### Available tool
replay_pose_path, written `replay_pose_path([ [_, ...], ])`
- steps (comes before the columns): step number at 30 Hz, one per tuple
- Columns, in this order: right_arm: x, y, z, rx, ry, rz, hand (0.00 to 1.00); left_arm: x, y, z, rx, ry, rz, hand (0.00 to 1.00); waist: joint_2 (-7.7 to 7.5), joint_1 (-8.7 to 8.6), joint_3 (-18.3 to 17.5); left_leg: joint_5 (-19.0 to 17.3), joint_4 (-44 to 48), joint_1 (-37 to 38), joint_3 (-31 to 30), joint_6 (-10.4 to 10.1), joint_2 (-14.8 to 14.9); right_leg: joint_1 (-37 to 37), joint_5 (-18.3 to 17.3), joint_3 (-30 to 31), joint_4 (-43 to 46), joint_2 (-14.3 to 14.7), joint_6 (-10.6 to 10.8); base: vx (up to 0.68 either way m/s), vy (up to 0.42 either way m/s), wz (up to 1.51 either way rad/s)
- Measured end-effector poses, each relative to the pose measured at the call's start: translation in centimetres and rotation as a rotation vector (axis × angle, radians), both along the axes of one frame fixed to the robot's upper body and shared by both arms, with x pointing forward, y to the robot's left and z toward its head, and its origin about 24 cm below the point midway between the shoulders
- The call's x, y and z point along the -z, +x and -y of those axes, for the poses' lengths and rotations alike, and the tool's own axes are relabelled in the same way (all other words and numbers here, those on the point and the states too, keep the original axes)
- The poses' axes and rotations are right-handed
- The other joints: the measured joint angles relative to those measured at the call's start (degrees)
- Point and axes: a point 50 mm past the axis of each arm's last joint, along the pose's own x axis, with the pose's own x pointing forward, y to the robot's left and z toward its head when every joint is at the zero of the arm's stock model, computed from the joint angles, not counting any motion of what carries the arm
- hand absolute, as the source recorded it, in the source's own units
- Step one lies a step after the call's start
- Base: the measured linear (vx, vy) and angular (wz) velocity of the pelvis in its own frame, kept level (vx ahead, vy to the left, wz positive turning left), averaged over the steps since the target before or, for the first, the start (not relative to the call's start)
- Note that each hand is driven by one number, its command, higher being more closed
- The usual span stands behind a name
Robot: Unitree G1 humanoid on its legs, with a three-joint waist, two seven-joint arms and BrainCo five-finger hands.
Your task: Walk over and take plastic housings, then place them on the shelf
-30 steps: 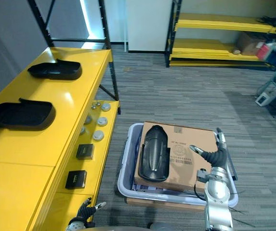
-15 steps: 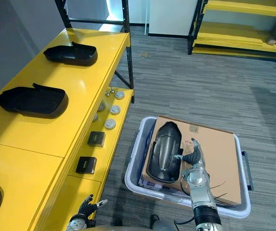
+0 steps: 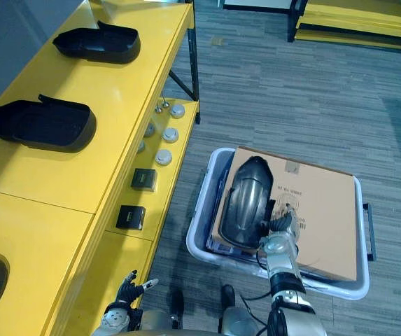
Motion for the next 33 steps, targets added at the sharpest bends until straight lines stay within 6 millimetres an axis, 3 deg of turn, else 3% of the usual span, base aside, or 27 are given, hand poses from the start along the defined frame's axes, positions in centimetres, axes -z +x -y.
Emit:
replay_pose_path([
  [8,-0.2,0.5,-1.0,-0.031,0.035,0.029,1.00,0.1,0.2,0.0,-0.006,0.001,-0.005,0.00,-0.26,-0.13,0.4,1.2,-2.7,0.7,-0.1,-0.4,0.2,-0.2,0.3,-0.2,-0.8,0.3,-0.2,-0.03,-0.004,0.00],
  [16,0.6,-1.4,-0.9,-0.052,0.076,0.024,1.00,-0.1,1.0,0.0,-0.004,0.000,0.004,0.00,-0.88,-0.15,-0.1,1.3,-4.3,4.2,0.2,-0.3,0.5,3.0,0.2,-0.6,-1.9,0.7,0.0,0.08,0.002,-0.01],
  [21,-0.2,-2.7,-0.7,-0.042,0.081,0.083,1.00,-0.6,1.4,0.1,-0.006,-0.006,0.031,0.00,-1.27,-0.15,-1.4,1.3,-4.3,4.7,0.1,-0.3,0.4,3.7,0.1,-1.1,-1.9,0.5,0.1,0.02,0.009,0.05],
  [27,-2.4,-4.1,0.8,0.033,0.016,0.204,1.00,-2.2,2.4,0.3,-0.009,-0.017,0.134,0.00,-1.59,-0.40,-4.0,1.3,-3.6,4.6,-0.2,-0.3,-0.3,4.0,-0.4,-1.2,-1.7,-0.3,0.7,-0.04,0.009,0.03],
  [33,-4.3,-5.7,1.7,0.132,-0.075,0.325,1.00,-5.6,3.8,1.0,0.023,-0.023,0.326,0.00,-1.81,-1.63,-5.7,1.3,-3.6,4.5,-1.5,-0.3,-0.3,4.0,-0.5,-1.4,-1.6,-0.2,0.6,-0.08,-0.008,0.05],
])
